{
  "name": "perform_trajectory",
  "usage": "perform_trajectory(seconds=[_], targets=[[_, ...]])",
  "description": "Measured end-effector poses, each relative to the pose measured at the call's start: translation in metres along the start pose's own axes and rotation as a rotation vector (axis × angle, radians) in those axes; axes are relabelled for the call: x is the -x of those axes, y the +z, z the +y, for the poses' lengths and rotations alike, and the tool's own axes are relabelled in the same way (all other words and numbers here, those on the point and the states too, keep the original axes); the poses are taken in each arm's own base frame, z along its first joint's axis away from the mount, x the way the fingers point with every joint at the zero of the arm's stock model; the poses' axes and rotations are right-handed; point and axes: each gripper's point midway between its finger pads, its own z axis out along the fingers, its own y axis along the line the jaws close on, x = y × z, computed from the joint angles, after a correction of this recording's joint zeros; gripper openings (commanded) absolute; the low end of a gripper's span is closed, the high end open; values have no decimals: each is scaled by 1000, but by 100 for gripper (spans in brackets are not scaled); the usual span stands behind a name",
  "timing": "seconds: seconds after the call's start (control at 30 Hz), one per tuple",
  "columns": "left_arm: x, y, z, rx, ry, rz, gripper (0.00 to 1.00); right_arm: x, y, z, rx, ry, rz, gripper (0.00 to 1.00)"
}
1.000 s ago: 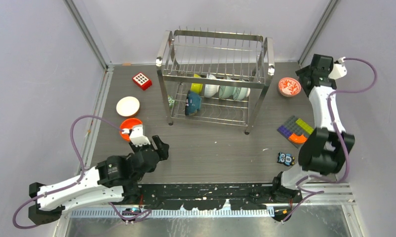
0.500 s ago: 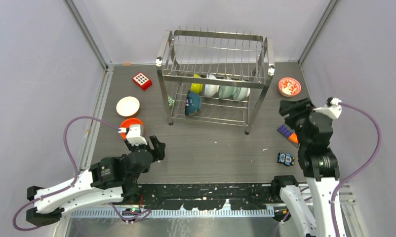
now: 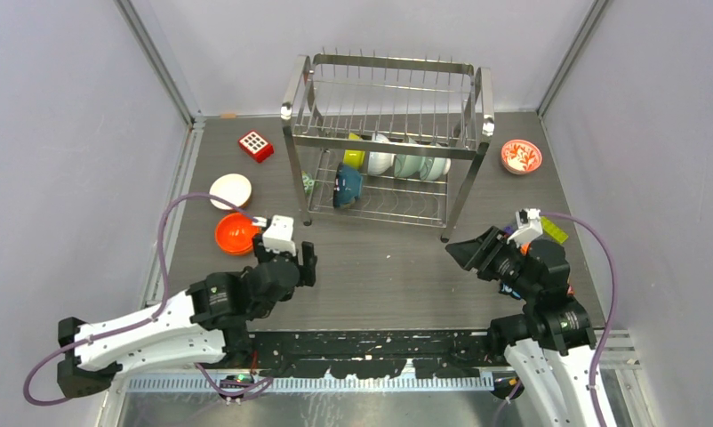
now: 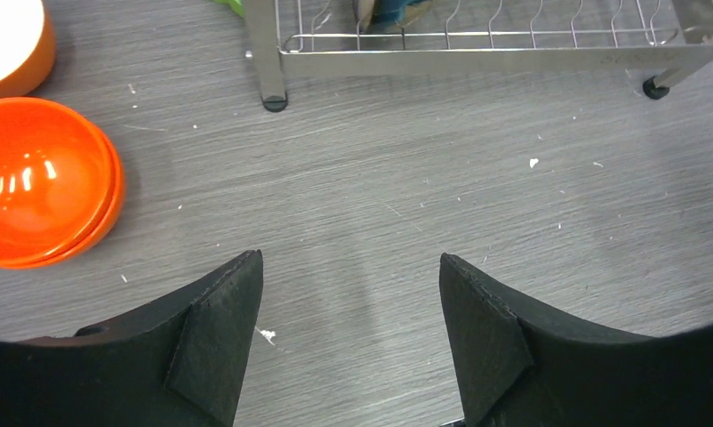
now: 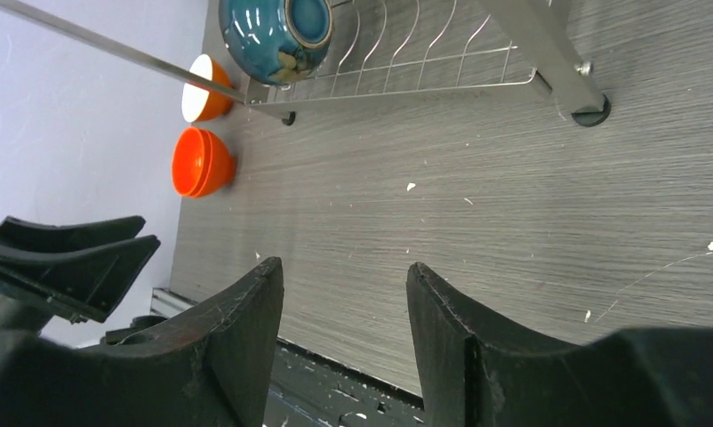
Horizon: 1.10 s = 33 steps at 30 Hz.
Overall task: Unload the bowls from the dish rack
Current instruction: Pick up the bowl from the dish rack.
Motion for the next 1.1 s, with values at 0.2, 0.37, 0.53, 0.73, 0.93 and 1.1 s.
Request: perform_trajectory(seconds=[0.2, 0.37, 0.53, 0.73, 0.93, 1.1], targets=[[-4, 10, -18, 1, 44, 52, 75, -15, 10, 3, 8, -29, 90, 56], [-5, 11, -19, 7, 32, 63, 74, -36, 21, 6, -3, -121, 194, 55], [-3, 5, -16, -1, -32, 51, 73, -42, 22, 34, 29, -289, 204, 55], [1, -2, -9, -18, -103, 23, 73, -53, 35, 51, 13, -422, 172, 57], [1, -1, -7, -9, -75, 18, 72, -61, 51, 18, -146, -458, 127, 64], [2, 7, -11, 24, 6, 30, 76, -56, 57, -1, -240, -455, 73, 72]])
